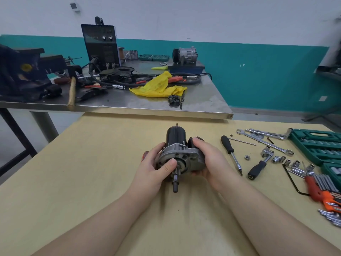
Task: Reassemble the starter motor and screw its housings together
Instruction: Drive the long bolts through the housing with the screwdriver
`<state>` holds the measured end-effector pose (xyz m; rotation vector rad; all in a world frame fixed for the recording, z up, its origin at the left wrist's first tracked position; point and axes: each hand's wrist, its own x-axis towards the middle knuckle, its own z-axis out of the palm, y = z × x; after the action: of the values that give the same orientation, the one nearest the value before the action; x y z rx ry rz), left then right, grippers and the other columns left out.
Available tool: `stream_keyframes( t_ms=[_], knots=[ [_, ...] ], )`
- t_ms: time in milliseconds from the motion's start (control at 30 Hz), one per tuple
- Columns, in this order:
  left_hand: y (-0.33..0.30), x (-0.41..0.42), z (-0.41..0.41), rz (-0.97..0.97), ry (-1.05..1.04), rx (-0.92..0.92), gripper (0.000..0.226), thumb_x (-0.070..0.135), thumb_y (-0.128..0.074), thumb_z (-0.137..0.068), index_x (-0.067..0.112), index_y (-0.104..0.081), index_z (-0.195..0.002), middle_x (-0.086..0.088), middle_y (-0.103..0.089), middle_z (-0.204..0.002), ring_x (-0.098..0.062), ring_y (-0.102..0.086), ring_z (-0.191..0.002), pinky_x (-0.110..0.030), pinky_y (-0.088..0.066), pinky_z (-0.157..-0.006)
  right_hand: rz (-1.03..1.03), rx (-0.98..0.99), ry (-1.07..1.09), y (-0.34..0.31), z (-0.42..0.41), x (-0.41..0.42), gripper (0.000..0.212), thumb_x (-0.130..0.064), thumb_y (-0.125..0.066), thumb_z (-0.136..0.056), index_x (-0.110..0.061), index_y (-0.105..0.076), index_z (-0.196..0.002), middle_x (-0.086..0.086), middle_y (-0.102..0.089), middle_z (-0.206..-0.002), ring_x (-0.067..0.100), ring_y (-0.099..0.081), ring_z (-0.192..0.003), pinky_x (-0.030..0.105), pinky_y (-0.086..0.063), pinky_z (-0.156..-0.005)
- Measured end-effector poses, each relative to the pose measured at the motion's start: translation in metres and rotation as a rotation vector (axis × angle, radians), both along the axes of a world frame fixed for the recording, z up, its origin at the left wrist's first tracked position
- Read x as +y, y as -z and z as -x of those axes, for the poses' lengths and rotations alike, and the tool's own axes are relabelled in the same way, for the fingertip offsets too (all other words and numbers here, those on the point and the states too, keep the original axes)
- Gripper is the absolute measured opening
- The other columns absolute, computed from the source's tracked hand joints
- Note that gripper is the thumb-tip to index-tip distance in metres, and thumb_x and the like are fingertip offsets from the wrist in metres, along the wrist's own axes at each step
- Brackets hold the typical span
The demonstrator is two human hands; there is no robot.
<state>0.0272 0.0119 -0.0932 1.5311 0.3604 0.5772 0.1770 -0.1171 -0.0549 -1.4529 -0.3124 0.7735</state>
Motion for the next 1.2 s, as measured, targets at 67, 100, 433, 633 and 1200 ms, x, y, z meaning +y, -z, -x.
stream_keyframes(
  t_ms=[67,100,433,633,1200],
  knots=[
    [-0.001,0.001,-0.001,0.038,-0.007,-0.02,0.092,0.055,-0.086,-0.072,0.029,-0.051,-0.153,0.0,-0.066,-0.144,-0.014,-0.067,-0.13,-0.043,-0.051,-0.113,0.076,-0.072,-0.004,0.0,-0.002,-0.001,0.044,-0.059,-0.065,-0.095,-0.02,-0.072,-0.114,0.003,-0.081,-0.092,0.019,-0.076,-0.072,0.032,-0.056,-0.057],
    [-0.001,0.001,-0.002,0.05,-0.008,-0.025,0.091,0.055,-0.085,-0.072,0.029,-0.052,-0.152,-0.004,-0.063,-0.146,-0.015,-0.069,-0.127,-0.043,-0.052,-0.112,0.12,-0.118,-0.004,-0.001,-0.003,-0.001,0.041,-0.061,-0.064,-0.092,-0.022,-0.072,-0.103,0.0,-0.079,-0.083,0.017,-0.073,-0.065,0.031,-0.054,-0.054],
    [0.006,0.002,-0.009,0.157,-0.038,-0.018,0.077,0.054,-0.086,-0.071,0.031,-0.06,-0.141,0.002,-0.076,-0.129,-0.019,-0.074,-0.119,-0.035,-0.06,-0.096,0.442,-0.296,-0.019,0.004,-0.015,-0.001,0.053,-0.075,-0.048,-0.078,-0.028,-0.071,-0.078,-0.007,-0.057,-0.059,0.021,-0.054,-0.062,0.03,-0.04,-0.063],
    [0.007,0.002,-0.01,0.174,-0.037,0.013,0.082,0.055,-0.083,-0.075,0.022,-0.059,-0.146,-0.002,-0.077,-0.129,-0.021,-0.074,-0.12,-0.048,-0.054,-0.11,0.526,-0.239,0.032,0.006,-0.018,-0.001,0.058,-0.07,-0.049,-0.099,-0.018,-0.075,-0.097,0.0,-0.067,-0.073,0.022,-0.065,-0.067,0.015,-0.039,-0.041],
    [0.003,-0.003,-0.015,0.062,-0.063,0.055,0.069,0.051,-0.073,-0.086,0.027,-0.056,-0.148,0.033,-0.073,-0.112,-0.003,-0.074,-0.113,-0.027,-0.059,-0.097,0.655,-0.333,-0.063,0.007,-0.029,-0.007,0.064,-0.065,-0.04,-0.105,-0.01,-0.066,-0.088,0.001,-0.058,-0.044,0.014,-0.048,-0.026,0.01,-0.03,-0.036]
  ],
)
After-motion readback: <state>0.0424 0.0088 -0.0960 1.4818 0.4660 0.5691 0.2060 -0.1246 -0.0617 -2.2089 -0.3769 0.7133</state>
